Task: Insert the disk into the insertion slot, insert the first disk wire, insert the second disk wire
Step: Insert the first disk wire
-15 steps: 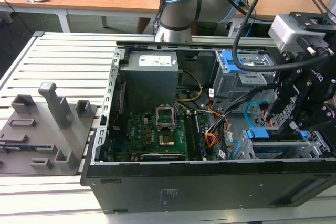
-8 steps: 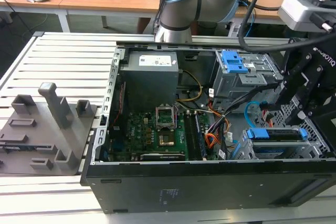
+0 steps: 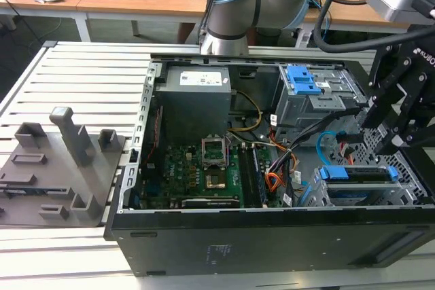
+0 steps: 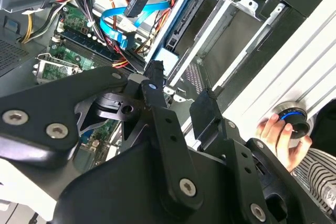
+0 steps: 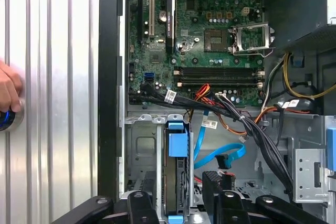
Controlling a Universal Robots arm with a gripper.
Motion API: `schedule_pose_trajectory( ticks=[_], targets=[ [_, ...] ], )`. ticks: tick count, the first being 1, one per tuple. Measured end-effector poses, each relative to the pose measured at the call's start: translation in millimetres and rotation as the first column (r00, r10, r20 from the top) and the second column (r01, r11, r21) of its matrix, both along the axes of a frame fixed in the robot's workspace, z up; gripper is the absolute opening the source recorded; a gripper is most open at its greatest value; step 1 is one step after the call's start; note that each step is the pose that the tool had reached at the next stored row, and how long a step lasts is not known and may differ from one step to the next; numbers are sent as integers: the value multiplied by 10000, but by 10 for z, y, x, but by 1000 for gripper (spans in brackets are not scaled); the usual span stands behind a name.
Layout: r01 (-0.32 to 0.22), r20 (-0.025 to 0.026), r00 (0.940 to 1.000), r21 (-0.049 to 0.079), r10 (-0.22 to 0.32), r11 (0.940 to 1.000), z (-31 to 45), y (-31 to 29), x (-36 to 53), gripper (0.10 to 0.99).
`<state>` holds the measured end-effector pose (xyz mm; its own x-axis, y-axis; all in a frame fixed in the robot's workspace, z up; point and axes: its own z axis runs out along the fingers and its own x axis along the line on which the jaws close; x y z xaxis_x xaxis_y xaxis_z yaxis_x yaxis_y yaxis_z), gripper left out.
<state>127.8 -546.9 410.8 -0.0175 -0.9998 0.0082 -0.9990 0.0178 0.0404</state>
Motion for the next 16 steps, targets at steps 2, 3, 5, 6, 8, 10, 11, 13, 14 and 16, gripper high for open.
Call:
schedule_pose_trajectory(
  ticks=[2,3,5,6,8,10,11,13,14,16],
  targets=[
    [-2,0,10000,-2,2,10000,1,1,10,482],
    [0,0,10000,0,0,10000,0,0,16,482],
    [0,0,10000,-1,0,10000,1,0,35,482],
    [0,0,10000,-1,0,10000,0,1,53,482],
    [0,0,10000,-1,0,10000,0,4,93,482],
    [0,0,10000,0,0,10000,0,7,142,482],
    [0,0,10000,0,0,10000,0,8,158,482],
    [0,0,10000,0,0,10000,0,20,208,482],
    [-1,0,10000,0,1,10000,0,33,230,482],
    [0,0,10000,-1,0,10000,0,71,246,482]
  ],
)
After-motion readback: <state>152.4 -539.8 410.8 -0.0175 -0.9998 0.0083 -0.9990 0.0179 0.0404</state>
